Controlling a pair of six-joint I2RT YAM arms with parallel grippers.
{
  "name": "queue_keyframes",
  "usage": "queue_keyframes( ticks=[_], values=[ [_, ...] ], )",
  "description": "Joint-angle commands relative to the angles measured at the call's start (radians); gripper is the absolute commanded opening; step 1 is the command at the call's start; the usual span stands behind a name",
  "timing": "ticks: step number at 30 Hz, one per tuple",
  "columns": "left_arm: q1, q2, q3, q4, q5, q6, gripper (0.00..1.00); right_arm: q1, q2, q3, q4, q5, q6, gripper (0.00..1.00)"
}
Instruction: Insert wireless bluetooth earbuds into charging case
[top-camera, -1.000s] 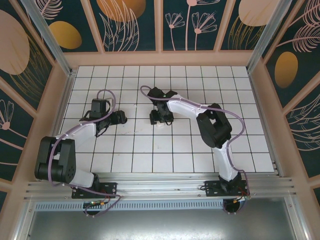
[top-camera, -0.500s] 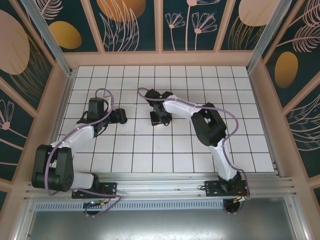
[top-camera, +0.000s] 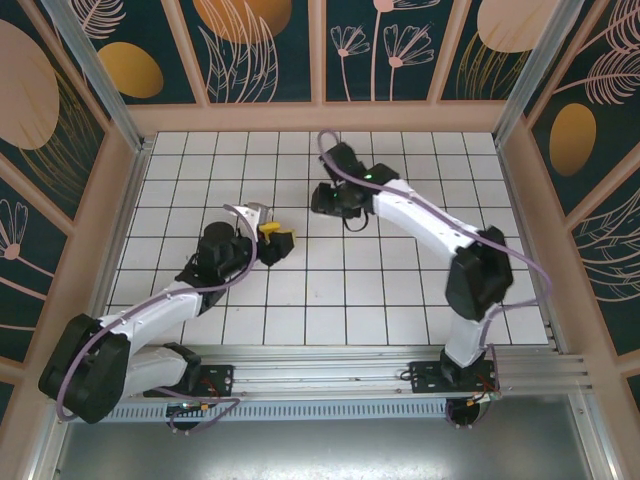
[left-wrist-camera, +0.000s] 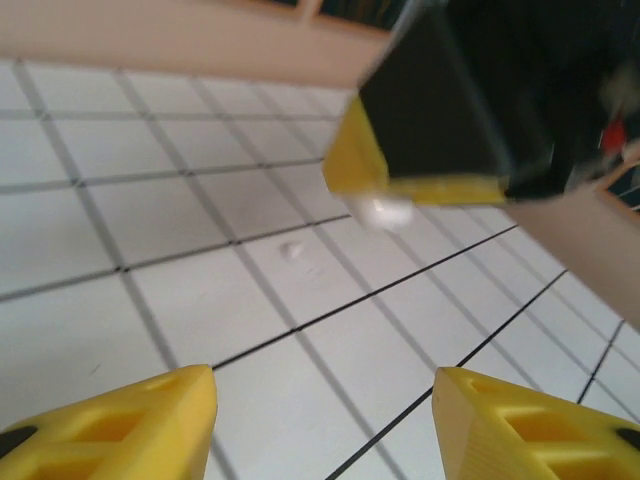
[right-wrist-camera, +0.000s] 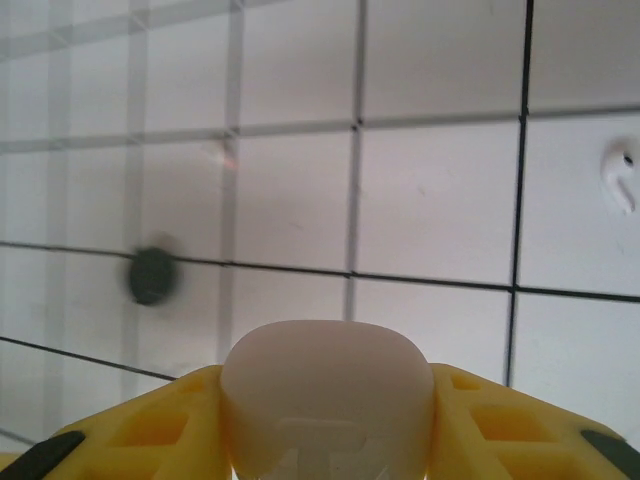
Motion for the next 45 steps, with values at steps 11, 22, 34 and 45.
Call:
queue_keyframes(
  ticks=[11, 22, 34, 45],
  values=[
    [-0.095, 0.213, 0.088, 0.560, 0.030, -0.048, 0.61, 0.053, -0.231, -0.156, 0.175, -0.062, 0.165, 0.36],
    [-0.102, 0.317, 0.146, 0.657, 0.060, -0.104, 0.47, 0.077, -0.282, -0.174, 0.191, -0.067, 0.193, 0.36],
    [-0.102, 0.346, 0.165, 0.694, 0.034, -0.157, 0.10, 0.091, -0.340, -0.245, 0.242, -0.068, 0.212, 0.44],
    [-0.084, 0.247, 0.160, 0.649, 0.187, -0.222, 0.00, -0.044, -0.744, -0.636, 0.733, -0.172, 0.078, 0.60]
  ],
)
